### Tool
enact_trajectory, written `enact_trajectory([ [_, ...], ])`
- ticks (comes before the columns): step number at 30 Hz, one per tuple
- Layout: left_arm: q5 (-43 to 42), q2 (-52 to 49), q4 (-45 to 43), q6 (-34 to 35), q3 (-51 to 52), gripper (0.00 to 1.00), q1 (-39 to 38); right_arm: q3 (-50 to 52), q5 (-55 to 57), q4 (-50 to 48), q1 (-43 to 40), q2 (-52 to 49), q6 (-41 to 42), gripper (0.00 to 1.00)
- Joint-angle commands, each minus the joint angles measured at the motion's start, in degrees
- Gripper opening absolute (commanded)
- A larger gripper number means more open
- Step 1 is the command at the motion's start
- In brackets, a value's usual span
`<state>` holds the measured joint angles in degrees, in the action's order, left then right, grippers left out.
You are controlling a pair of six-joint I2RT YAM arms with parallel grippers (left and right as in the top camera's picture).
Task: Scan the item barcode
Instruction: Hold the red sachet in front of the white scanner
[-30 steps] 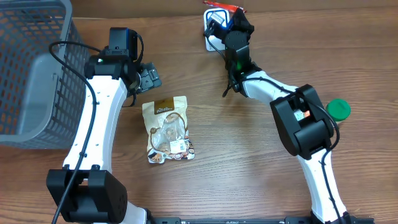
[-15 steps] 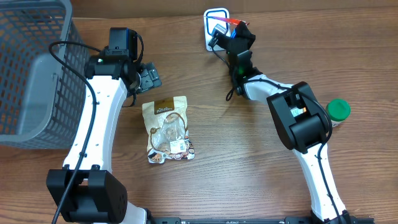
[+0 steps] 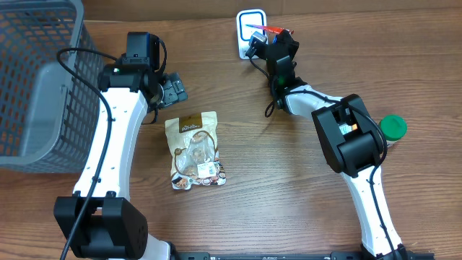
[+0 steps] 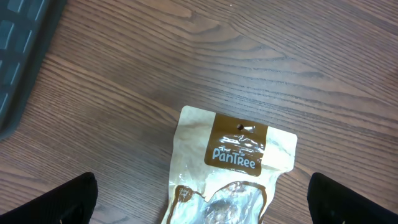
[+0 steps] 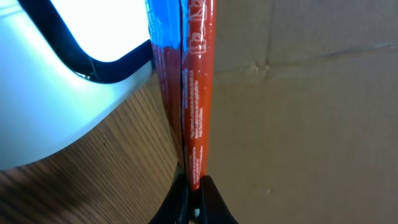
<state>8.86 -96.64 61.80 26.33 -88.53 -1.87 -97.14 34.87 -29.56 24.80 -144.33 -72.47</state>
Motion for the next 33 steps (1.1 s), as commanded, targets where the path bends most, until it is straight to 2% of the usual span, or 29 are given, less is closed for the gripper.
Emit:
enact_trajectory([
  [1,0.7,0.28,0.11,-1.29,-0.5,0.99,-0.07,-1.55,1.18,-0.09,0.22,-0.72,-0.04,0.04],
  [15,0.7,0.28,0.11,-1.29,-0.5,1.0,-0.07,-1.55,1.66,4.48,0.26,-0.72,0.0,0.04],
  [23,0.7,0.28,0.11,-1.29,-0.5,1.0,-0.07,-1.55,4.07,3.52,0.33,-0.72,-0.02,0.04],
  [26,0.7,0.28,0.11,-1.29,-0.5,1.0,-0.07,-1.55,7.3,-3.5,1.11,-0.72,0.48,0.04],
  [31,0.7,0.28,0.11,-1.29,-0.5,1.0,-0.07,-1.57,10.16,-23.69,3.48,0.28,0.59,0.04],
  [33,0.7,0.28,0.11,-1.29,-0.5,1.0,-0.07,-1.57,10.56,-26.53,4.63,1.62,0.61,0.04],
])
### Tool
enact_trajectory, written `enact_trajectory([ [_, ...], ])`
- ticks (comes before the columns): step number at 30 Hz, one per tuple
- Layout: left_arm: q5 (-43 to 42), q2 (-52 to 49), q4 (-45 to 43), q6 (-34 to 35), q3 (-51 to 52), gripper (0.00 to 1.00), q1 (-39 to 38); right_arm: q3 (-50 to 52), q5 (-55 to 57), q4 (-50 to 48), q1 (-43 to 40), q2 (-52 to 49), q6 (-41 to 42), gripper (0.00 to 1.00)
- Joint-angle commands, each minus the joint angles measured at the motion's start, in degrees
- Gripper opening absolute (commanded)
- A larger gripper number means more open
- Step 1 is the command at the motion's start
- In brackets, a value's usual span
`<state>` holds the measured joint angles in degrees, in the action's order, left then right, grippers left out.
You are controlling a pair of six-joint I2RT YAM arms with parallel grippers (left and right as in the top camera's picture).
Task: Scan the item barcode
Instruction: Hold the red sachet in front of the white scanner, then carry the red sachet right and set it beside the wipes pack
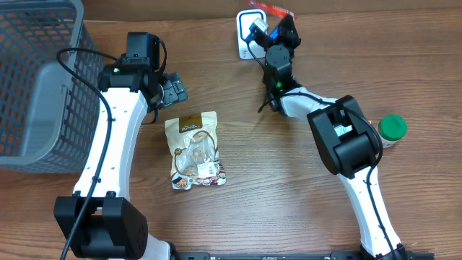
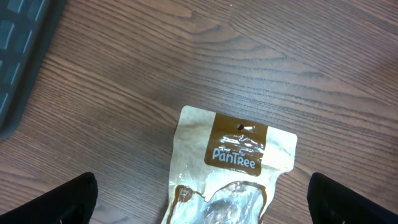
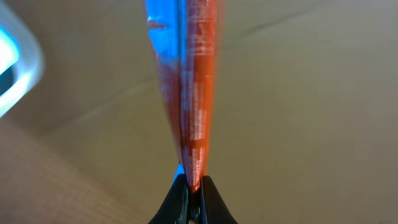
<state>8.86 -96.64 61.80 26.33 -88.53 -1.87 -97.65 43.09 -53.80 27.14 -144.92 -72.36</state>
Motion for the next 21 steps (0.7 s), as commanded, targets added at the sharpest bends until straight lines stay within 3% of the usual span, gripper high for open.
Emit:
enact_trajectory([
  [1,0.7,0.28,0.11,-1.29,-0.5,1.0,-0.07,-1.07,2.45,-2.05,2.91,3.08,0.5,0.03],
  [7,0.7,0.28,0.11,-1.27,-0.5,1.0,-0.07,-1.07,7.19,9.57,5.97,8.76,5.29,0.03],
  [14,0.7,0.28,0.11,-1.29,-0.5,1.0,-0.07,-1.05,16.96,26.77,8.07,18.27,20.37,0.03],
  [21,0.7,0.28,0.11,-1.29,-0.5,1.0,-0.07,-1.05,10.64,66.14,8.41,30.91,44.41,0.04],
])
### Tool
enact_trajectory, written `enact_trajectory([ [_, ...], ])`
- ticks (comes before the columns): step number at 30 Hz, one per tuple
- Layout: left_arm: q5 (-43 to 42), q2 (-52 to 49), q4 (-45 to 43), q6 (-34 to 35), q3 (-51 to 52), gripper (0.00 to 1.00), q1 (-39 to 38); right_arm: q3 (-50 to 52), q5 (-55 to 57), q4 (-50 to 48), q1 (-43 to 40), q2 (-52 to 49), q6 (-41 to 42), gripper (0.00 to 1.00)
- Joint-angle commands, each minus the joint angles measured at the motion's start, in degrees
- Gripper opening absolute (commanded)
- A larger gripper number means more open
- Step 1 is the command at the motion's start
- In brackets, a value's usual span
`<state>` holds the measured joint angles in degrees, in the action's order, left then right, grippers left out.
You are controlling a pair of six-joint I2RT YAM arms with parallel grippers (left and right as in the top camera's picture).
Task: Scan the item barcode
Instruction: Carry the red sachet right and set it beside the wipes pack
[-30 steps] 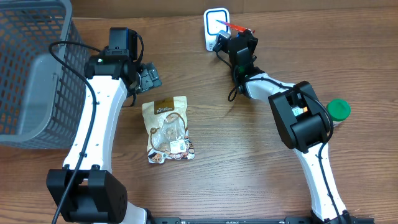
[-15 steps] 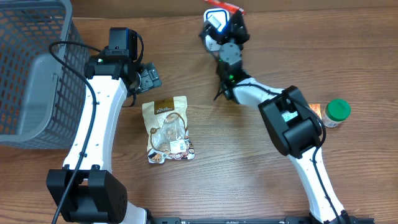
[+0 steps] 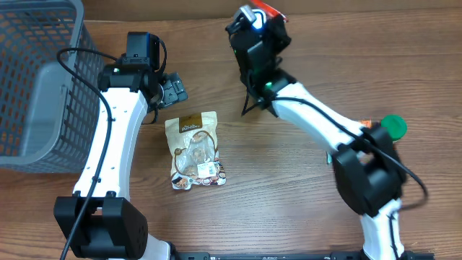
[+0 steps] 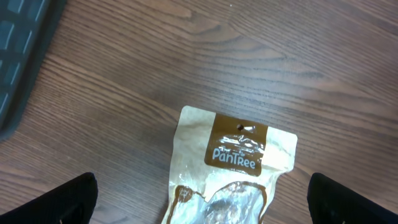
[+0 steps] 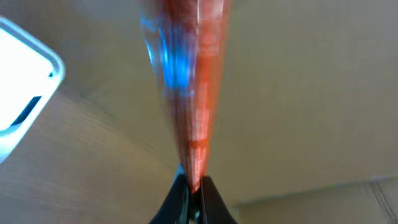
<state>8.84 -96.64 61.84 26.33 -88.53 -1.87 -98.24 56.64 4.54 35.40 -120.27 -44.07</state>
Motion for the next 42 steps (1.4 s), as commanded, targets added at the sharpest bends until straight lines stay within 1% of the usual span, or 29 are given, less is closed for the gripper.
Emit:
enact_trajectory([
  [1,0.72,0.28,0.07,-1.29,-0.5,1.0,-0.07,-0.46,-5.79,13.99,-0.2,8.04,20.55,0.04],
  [4,0.72,0.28,0.07,-1.29,-0.5,1.0,-0.07,-0.46,-17.99,31.63,-2.32,12.92,35.93,0.04],
  [5,0.72,0.28,0.07,-1.29,-0.5,1.0,-0.07,-0.46,-22.23,35.34,-3.15,13.68,39.32,0.03],
  [8,0.72,0.28,0.07,-1.29,-0.5,1.0,-0.07,-0.46,-42.01,49.18,-8.41,14.82,49.55,0.04],
  [10,0.72,0.28,0.07,-1.29,-0.5,1.0,-0.07,-0.13,-50.38,56.72,-11.93,14.38,52.61,0.04],
  [11,0.72,0.28,0.07,-1.29,-0.5,1.0,-0.07,0.28,-52.57,59.82,-13.46,14.23,53.51,0.04],
  [14,0.72,0.28,0.07,-1.29,-0.5,1.0,-0.07,3.41,-54.21,67.04,-18.05,14.05,55.23,0.04],
  [16,0.72,0.28,0.07,-1.29,-0.5,1.0,-0.07,5.75,-54.21,69.2,-20.39,14.05,55.23,0.04],
  [20,0.72,0.28,0.07,-1.29,-0.5,1.0,-0.07,10.91,-54.23,69.92,-24.02,14.05,55.23,0.04],
  [25,0.72,0.28,0.07,-1.29,-0.5,1.0,-0.07,18.05,-54.16,67.04,-26.05,14.05,55.21,0.04],
  [30,0.72,0.28,0.07,-1.29,-0.5,1.0,-0.07,23.32,-52.78,63.8,-26.14,14.05,55.21,0.04],
  [31,0.72,0.28,0.07,-1.29,-0.5,1.0,-0.07,24.11,-52.33,63.39,-26.16,14.05,55.21,0.18],
  [33,0.72,0.28,0.07,-1.29,-0.5,1.0,-0.07,24.65,-52.26,63.19,-26.14,14.05,55.21,0.56],
  [34,0.72,0.28,0.07,-1.29,-0.5,1.0,-0.07,24.85,-52.24,62.99,-26.14,14.05,55.21,0.68],
  [37,0.72,0.28,0.07,-1.29,-0.5,1.0,-0.07,24.85,-52.24,62.69,-26.14,14.05,56.08,0.75],
  [40,0.72,0.28,0.07,-1.29,-0.5,1.0,-0.07,24.06,-53.02,61.77,-26.14,14.08,59.23,0.77],
  [42,0.72,0.28,0.07,-1.29,-0.5,1.0,-0.07,22.14,-56.57,62.64,-25.99,14.08,59.3,0.79],
])
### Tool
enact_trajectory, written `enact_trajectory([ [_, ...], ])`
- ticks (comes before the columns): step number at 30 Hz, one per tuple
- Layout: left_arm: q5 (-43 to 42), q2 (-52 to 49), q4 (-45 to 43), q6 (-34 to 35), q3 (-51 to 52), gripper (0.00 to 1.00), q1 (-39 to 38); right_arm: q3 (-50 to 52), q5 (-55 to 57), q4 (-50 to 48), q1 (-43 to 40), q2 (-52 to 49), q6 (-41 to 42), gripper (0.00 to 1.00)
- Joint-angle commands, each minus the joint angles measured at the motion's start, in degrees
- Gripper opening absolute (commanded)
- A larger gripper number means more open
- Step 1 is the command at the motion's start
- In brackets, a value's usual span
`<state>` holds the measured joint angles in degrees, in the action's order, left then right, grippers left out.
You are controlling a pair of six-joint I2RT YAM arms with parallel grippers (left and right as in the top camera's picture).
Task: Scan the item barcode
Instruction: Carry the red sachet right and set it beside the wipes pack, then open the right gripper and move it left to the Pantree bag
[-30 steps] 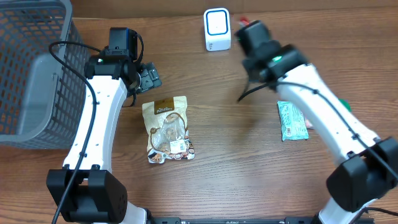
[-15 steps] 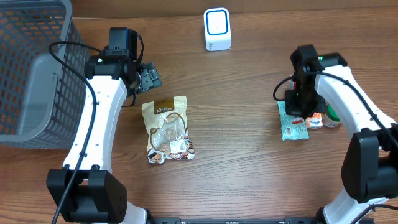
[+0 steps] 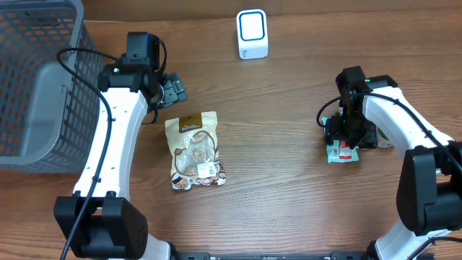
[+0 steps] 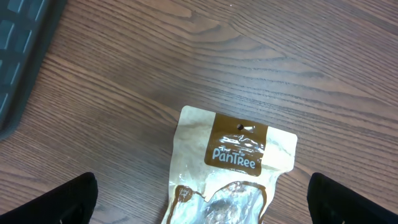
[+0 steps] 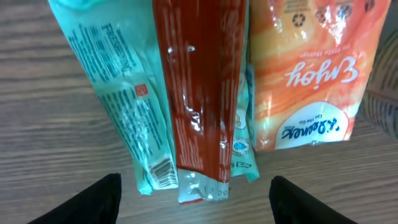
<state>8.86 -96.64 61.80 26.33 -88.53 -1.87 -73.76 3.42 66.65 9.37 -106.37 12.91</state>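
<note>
The white scanner (image 3: 252, 34) with its blue-lit face stands at the back of the table. A red packet (image 5: 199, 93) lies flat on a teal packet (image 5: 121, 87) that shows a barcode, with an orange packet (image 5: 311, 74) beside them. My right gripper (image 5: 194, 208) hangs open just over the red packet's near end and holds nothing; overhead it is at the right (image 3: 345, 141). A tan Paniree pouch (image 4: 233, 165) lies mid-table (image 3: 195, 149). My left gripper (image 4: 202, 205) is open above the pouch's top edge.
A grey mesh basket (image 3: 36, 72) fills the far left. A cardboard wall runs along the back edge. The right arm's links (image 3: 393, 119) arch over the right side of the table. Bare wood (image 3: 281, 166) lies between the pouch and the packets.
My right gripper was shut on the red packet up at the back by the scanner. Now it is open at the right, and the packet lies on the other packets. The left arm is unchanged.
The right gripper held the red packet edge-up against the scanner's face, then tilted near it, then up at the back left of it. Now the packet rests on the pile at the right and is released. The left gripper stayed open over the pouch throughout.
</note>
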Motion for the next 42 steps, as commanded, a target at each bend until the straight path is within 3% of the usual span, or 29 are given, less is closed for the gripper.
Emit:
enact_trajectory([
  [1,0.7,0.28,0.11,-1.29,-0.5,1.0,-0.07,-3.23,-4.9,0.94,0.17,0.2,2.32,0.79],
  [8,0.7,0.28,0.11,-1.29,-0.5,1.0,-0.07,-7.1,-27.19,-3.45,3.54,0.17,2.36,0.8],
  [16,0.7,0.28,0.11,-1.29,-0.5,1.0,-0.07,-6.4,-28.87,-11.63,13.27,0.17,7.91,0.9],
  [20,0.7,0.28,0.11,-1.29,-0.5,1.0,-0.07,-4.74,-20.79,-17.55,21.05,0.15,18.73,0.96],
  [31,0.7,0.28,0.11,-1.29,-0.5,1.0,-0.07,1.99,-2.32,-31.39,38.49,-0.15,19.04,1.0],
  [35,0.7,0.28,0.11,-1.29,-0.5,1.0,-0.07,4.96,2.51,-35.8,41.13,-0.15,23.39,1.0],
  [42,0.68,0.28,0.11,-1.27,-0.5,1.0,-0.07,5.84,2.56,-36.59,40.37,-0.15,23.34,1.0],
])
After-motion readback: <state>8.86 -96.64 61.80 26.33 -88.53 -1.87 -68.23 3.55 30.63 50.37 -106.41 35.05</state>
